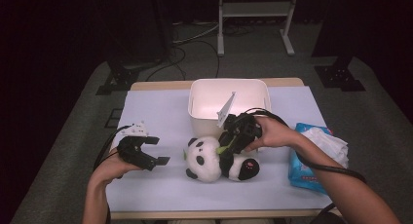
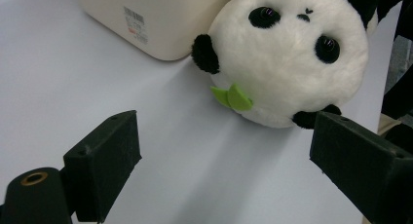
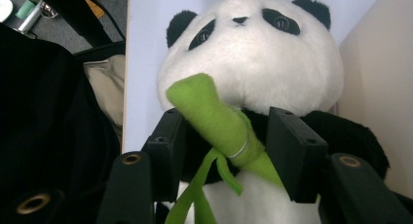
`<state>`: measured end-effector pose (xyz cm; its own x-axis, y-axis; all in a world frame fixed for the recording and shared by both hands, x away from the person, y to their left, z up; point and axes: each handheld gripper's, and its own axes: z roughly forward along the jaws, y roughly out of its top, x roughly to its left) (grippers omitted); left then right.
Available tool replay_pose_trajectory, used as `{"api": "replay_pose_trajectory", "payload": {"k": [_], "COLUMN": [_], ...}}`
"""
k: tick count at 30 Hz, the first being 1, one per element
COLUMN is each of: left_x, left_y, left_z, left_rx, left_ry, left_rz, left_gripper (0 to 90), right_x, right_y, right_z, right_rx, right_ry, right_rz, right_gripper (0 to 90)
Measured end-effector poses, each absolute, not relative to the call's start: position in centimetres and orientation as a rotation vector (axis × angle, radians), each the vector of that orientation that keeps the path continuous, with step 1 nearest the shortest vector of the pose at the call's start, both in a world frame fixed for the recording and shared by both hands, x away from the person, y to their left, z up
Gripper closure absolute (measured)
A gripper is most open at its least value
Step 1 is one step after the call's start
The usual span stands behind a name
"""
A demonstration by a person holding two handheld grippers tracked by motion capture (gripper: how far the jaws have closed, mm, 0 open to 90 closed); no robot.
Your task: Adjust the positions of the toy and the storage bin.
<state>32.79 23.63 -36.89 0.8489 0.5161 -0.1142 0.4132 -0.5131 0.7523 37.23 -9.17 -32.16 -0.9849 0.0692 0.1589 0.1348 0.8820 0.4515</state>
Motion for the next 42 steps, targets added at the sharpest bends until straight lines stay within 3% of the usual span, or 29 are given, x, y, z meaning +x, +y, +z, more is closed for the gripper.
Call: {"api": "replay_pose_trajectory", "payload": {"k": [14,42], "left_x": [32.9,33.2], "left_y": [23.8,24.3], "left_z": [-36.9,-37.4], "left_rx": [2.177,2.163], "left_ry": [0.676,0.698], "left_rz": [0.152,0.138], "left_gripper": [10.2,10.2], "right_x": [37.7,37.2], "right_y": [-9.1,-9.9], "right_z": [-32.3,-30.3], "right_rx": [-0.197,-0.147], "right_ry": [-2.914,-2.896], "right_rz": [-0.725,-0.793], "right_gripper": [72.8,76.6]}}
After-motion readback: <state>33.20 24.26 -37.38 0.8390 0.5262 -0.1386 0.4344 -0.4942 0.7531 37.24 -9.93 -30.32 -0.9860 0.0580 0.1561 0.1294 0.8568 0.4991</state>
